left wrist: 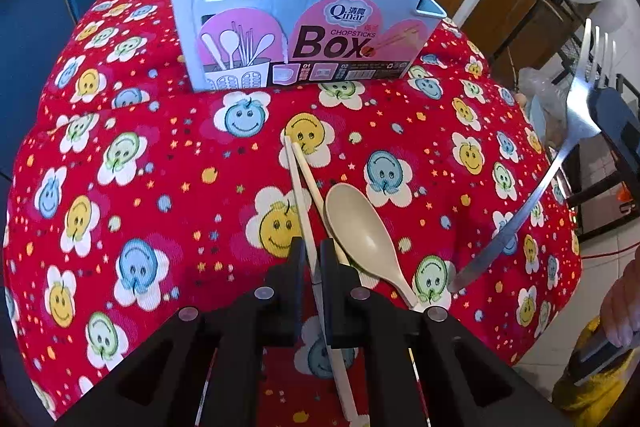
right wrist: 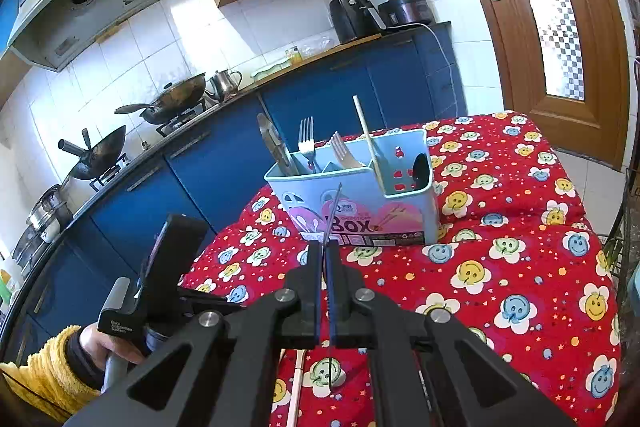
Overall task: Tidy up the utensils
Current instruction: 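Lower the chopstick and metal fork into the blue caddy and open both tools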
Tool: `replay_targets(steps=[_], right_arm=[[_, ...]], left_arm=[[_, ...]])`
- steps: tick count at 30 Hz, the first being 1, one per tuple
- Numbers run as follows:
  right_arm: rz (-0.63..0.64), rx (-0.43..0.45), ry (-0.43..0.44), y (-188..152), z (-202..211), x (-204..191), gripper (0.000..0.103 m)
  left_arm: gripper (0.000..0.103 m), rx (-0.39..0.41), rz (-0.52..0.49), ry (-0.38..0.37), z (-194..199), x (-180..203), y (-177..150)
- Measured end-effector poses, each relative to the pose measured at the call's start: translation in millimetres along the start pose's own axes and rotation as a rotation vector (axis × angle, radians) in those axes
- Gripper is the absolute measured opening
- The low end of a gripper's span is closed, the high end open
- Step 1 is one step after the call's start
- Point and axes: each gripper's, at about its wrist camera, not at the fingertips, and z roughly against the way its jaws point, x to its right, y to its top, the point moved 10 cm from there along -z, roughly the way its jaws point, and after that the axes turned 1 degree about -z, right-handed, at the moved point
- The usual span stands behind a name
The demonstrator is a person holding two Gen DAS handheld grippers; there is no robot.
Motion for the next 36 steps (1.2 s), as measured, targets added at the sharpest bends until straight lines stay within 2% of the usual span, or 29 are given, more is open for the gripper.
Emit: replay_targets(steps=[5, 10, 17, 20, 26, 36], right_arm=[[0.000, 0.000, 0.007, 0.8, 0.7, -1.3, 0.003], [0.007, 0.003, 0.011, 1.8, 0.3, -4.2, 0.003], [0.005, 0.005, 0.012, 3.0, -0.3, -4.3, 0.003], [0.010, 0.014, 0.012, 5.1, -0.1, -4.4, 0.003], [0.020, 0.041, 0.002, 18.1, 1.0, -4.4, 0.003], [0.067, 0.140, -0.034, 74.8, 7.5, -8.8, 0.003]], left_arm=[[0.008, -0.024, 0.035, -0.021, -4.4, -3.1, 5.1], [0.008, -0.028, 0.023, -0.015, -4.3, -1.9, 4.5], [0.005, 0.024, 0.081, -0.087, 0.7, -8.4, 4.1], [0.005, 0.090, 0.110, -0.117, 16.3, -15.0, 4.1], [0.005, 0.292, 0.116, -0.129, 67.3, -21.1, 21.4], [0.005, 0.621, 0.145, -0.105, 144.5, -32.9, 104.4]])
